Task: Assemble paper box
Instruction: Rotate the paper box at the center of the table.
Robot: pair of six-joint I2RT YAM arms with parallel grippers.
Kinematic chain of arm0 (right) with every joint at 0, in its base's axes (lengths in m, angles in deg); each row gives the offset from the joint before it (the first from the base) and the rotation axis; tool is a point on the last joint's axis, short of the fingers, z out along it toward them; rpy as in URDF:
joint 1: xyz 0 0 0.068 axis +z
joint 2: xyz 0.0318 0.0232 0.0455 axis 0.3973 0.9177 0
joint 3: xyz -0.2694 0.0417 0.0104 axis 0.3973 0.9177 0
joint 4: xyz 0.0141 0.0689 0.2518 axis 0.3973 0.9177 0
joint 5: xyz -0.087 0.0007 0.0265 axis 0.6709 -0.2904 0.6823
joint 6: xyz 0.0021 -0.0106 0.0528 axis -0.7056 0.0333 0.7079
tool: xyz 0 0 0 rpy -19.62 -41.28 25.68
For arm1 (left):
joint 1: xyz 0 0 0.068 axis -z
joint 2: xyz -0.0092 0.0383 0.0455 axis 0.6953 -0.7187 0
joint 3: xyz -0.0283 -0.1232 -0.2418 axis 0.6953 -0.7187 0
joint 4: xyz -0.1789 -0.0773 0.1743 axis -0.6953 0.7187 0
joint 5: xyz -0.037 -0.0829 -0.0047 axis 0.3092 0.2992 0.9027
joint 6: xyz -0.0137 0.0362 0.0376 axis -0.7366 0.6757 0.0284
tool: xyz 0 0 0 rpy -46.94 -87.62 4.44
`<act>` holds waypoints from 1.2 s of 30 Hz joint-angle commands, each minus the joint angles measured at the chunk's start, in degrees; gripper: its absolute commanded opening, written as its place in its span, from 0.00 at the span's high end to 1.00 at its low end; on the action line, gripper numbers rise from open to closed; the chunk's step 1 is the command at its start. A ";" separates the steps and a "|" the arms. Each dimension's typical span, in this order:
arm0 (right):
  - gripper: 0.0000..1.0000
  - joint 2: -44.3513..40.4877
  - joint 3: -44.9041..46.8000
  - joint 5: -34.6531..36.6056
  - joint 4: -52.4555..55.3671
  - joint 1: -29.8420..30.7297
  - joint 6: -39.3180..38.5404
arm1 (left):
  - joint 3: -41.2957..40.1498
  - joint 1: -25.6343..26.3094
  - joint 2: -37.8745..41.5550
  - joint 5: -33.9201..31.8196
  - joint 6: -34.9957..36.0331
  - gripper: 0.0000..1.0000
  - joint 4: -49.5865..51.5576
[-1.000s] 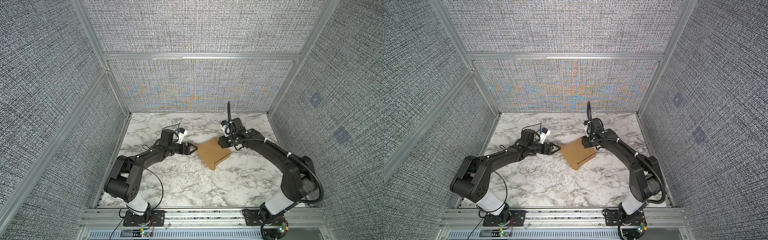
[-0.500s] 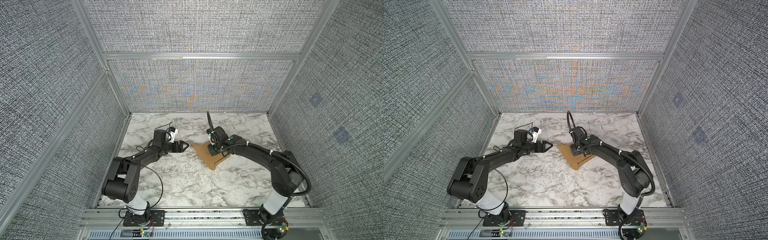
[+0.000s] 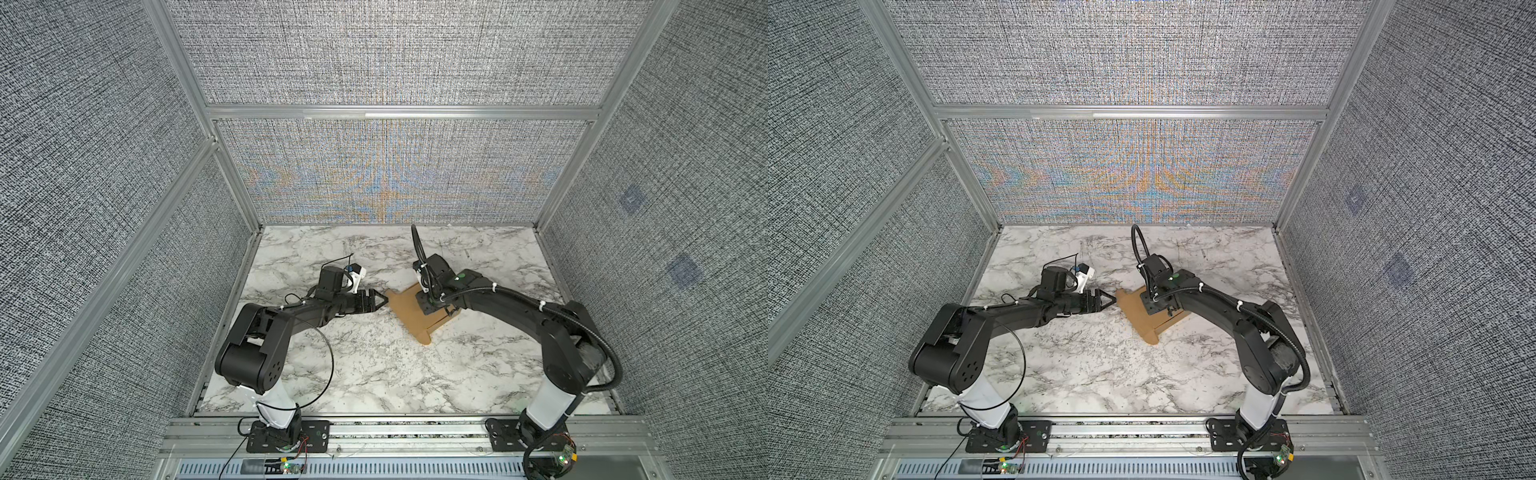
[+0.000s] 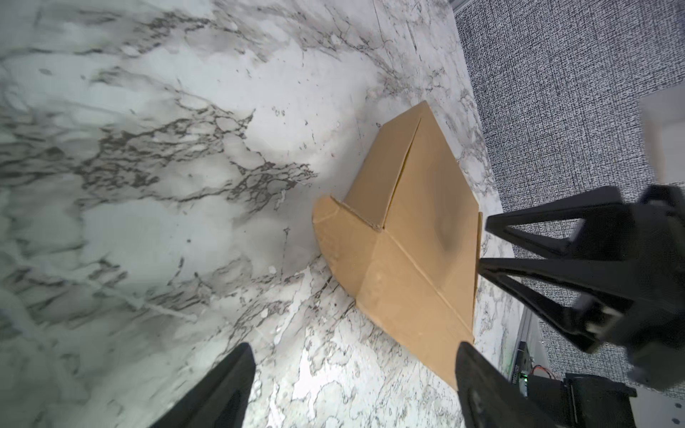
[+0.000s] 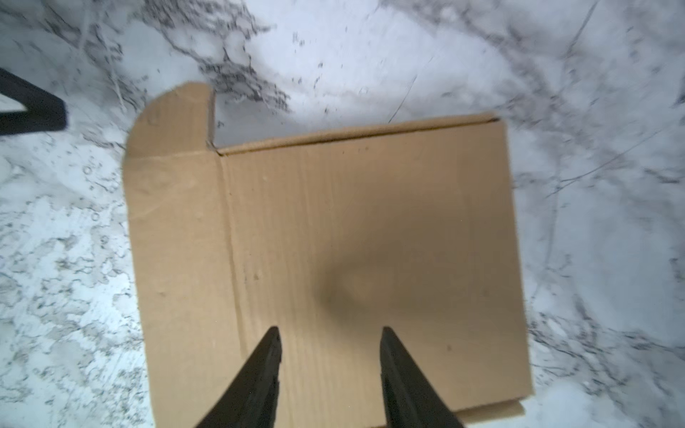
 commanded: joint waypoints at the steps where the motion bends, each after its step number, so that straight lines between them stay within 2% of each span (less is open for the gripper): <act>1: 0.50 -2.90 -0.08 4.58 3.39 3.54 0.34 | 1.28 -0.10 -0.26 0.84 -0.65 0.17 -2.70; 3: 0.49 -5.00 1.95 6.84 3.43 4.52 2.46 | 3.57 -0.96 -0.29 0.40 2.89 0.20 -0.82; 5: 0.49 -7.45 5.71 7.35 1.64 3.31 5.26 | 8.11 -1.44 -1.07 -0.11 9.31 0.28 4.55; 8: 0.50 -10.54 10.80 4.31 -0.57 0.11 9.25 | 15.60 -0.74 -2.56 0.79 17.80 0.37 14.42; 10: 0.52 -12.02 12.57 2.73 -1.16 -1.31 10.48 | 18.36 0.66 -2.04 2.51 24.31 0.39 18.10; 13: 0.56 -13.77 14.59 0.46 -2.22 -2.84 11.21 | 22.76 3.46 -0.30 2.35 40.71 0.46 26.01; 16: 0.59 -15.40 16.35 -4.02 -3.39 -3.48 12.61 | 26.88 5.13 0.14 1.49 60.96 0.47 34.73; 18: 0.65 -17.60 19.54 -7.89 -6.20 -3.18 15.38 | 27.66 5.84 0.03 -4.40 71.80 0.46 36.19; 19: 0.71 -18.78 21.69 -9.46 -8.11 -2.93 17.36 | 27.92 6.08 -0.26 -6.91 74.83 0.44 35.91; 21: 0.80 -21.06 27.28 -12.97 -13.32 -1.96 21.92 | 30.49 6.27 -1.90 -9.96 77.89 0.41 36.55; 22: 0.85 -22.04 29.71 -14.54 -15.88 -1.28 24.22 | 32.78 6.21 -3.35 -10.10 77.82 0.41 38.14; 24: 0.90 -23.26 33.51 -14.38 -20.59 0.95 28.04 | 35.38 6.64 -5.19 -8.03 76.23 0.41 41.13; 27: 0.92 -22.46 36.75 -12.26 -25.13 3.65 31.47 | 31.73 8.67 -4.13 -5.94 76.86 0.41 39.79; 30: 0.92 -19.91 37.70 -12.19 -29.13 4.87 33.01 | 29.26 11.55 -2.92 -7.00 87.44 0.39 42.81; 33: 0.92 -17.78 37.91 -12.03 -32.12 5.46 33.20 | 29.32 12.00 -2.92 -1.56 99.90 0.35 52.01; 36: 0.92 -17.10 38.73 -11.31 -35.02 5.63 33.80 | 27.93 12.82 -1.79 0.22 97.68 0.35 50.21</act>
